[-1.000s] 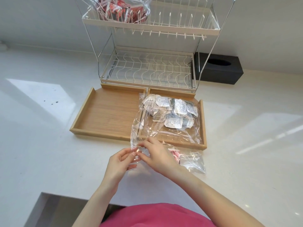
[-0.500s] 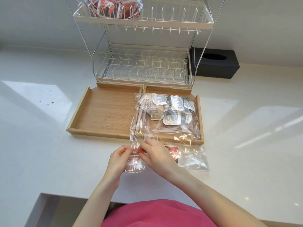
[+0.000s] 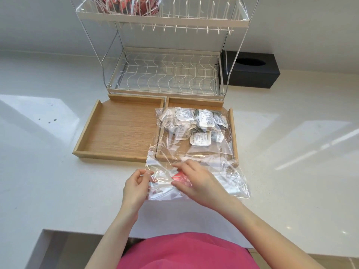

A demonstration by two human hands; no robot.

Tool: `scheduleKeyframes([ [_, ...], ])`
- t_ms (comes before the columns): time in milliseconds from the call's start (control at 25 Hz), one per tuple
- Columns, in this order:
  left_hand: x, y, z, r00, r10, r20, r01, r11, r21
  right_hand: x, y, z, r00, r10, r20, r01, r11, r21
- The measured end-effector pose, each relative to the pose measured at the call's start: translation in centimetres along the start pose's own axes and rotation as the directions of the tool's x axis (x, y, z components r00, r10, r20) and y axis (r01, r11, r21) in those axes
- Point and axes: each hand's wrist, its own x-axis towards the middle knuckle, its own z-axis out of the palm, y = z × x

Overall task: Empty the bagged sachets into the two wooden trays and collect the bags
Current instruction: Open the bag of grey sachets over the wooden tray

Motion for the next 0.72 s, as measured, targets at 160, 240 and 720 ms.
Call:
scheduleKeyframes([
  [160,0.2,-0.2,0.0,1.000,-0.001,-0.002,0.001,1.000,0.017,-1.2,2.1,-2.0,0.996,0.087,0.020,-0.086,0.994,-0.061],
  [240,0.4,-0.3,0.0,1.000,0.012,-0.004,-0.012,0.999,0.035,-1.9,2.9,-3.0,0.997,0.072,0.035,-0.070,0.996,-0.060],
  [720,0.8,0.3,-0.2,0.998,0.033,-0.052,-0.036,0.998,-0.059,-5.3,1.6,-5.1,0.989,-0.085,-0.118,0.089,0.996,0.024],
])
